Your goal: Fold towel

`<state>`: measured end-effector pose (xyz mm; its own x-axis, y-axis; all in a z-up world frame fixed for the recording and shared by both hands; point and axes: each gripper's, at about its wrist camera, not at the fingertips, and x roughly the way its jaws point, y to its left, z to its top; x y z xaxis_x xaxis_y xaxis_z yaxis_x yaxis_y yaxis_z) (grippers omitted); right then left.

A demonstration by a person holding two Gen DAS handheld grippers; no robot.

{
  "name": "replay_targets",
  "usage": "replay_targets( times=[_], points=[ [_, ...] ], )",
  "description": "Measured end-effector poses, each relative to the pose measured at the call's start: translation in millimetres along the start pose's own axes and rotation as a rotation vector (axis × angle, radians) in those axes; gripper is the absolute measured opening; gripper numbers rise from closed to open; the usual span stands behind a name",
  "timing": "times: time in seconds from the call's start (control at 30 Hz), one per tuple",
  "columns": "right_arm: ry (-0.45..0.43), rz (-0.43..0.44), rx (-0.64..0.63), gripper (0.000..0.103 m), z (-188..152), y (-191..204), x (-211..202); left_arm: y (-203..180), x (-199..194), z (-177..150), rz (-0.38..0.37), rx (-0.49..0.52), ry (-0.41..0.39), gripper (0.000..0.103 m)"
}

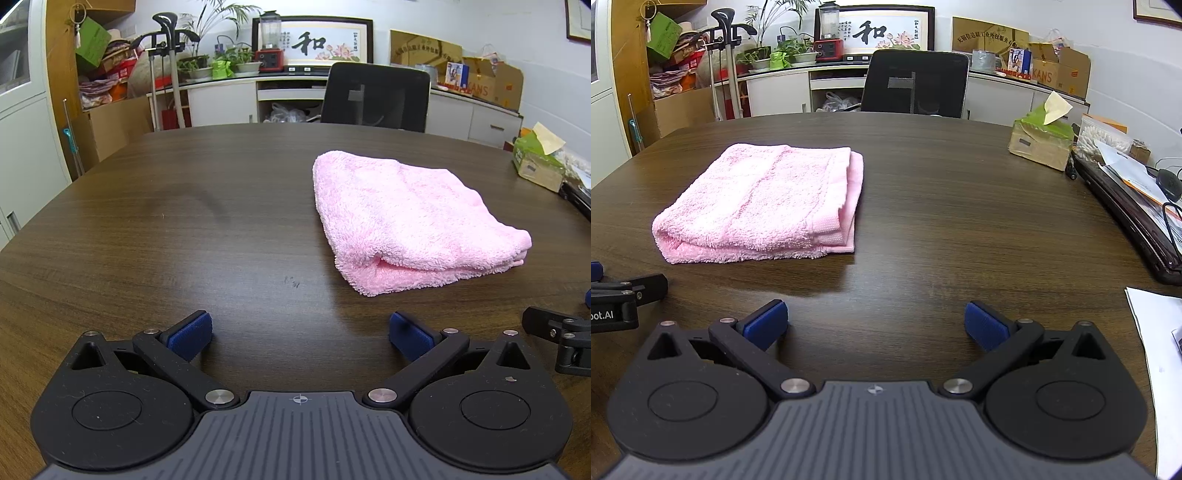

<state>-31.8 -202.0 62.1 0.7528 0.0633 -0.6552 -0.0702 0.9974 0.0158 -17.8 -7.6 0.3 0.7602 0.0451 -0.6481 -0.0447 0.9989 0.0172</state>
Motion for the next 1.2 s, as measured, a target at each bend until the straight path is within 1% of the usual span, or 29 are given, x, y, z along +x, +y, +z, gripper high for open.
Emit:
replay_targets(
  times=[0.73, 1.07, 1.2],
  points=[
    [-0.001, -0.01, 0.009, 0.103, -1.6, 3.7, -0.9, 0.0, 1.9, 0.6, 0.001, -0.003, 0.0, 0.103],
    [0.0, 0.0, 0.0, 0.103, -0.9, 3.4, -0.4, 0.3, 2.4, 0.3, -0.009, 0.004, -0.001, 0.103],
    [0.001, 0.027, -0.023, 0.103, -1.0, 6.7, -0.4, 0.5, 2.4, 0.3, -0.009, 0.004, -0.001, 0.103]
  ],
)
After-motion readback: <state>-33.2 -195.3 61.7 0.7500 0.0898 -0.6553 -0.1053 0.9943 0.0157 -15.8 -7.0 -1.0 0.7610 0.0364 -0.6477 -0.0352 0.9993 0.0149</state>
